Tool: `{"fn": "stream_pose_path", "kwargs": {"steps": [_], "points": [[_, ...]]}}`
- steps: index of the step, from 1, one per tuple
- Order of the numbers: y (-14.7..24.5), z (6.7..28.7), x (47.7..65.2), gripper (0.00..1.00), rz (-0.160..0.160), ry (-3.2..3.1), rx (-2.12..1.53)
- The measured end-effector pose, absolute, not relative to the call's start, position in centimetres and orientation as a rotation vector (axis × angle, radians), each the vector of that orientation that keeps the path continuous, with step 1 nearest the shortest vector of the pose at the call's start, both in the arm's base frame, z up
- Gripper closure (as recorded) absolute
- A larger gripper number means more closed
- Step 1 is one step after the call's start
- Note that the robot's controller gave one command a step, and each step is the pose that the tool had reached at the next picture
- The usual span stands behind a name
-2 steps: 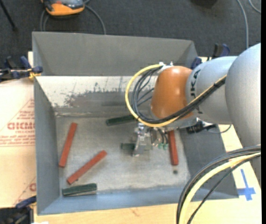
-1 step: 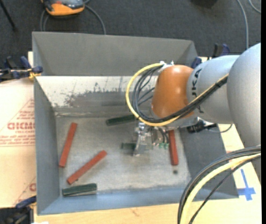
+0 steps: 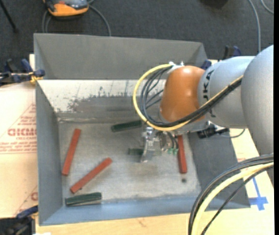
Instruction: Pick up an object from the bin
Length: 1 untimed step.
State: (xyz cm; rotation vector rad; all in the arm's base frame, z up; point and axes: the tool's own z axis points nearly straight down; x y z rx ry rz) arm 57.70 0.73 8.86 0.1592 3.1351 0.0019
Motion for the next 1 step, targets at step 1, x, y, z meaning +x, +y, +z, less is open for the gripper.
{"fn": "stream_pose_path", "kwargs": {"steps": [1], "points": [[0.72,9.81,57.67,1.0,0.002,3.137,0.159]]}}
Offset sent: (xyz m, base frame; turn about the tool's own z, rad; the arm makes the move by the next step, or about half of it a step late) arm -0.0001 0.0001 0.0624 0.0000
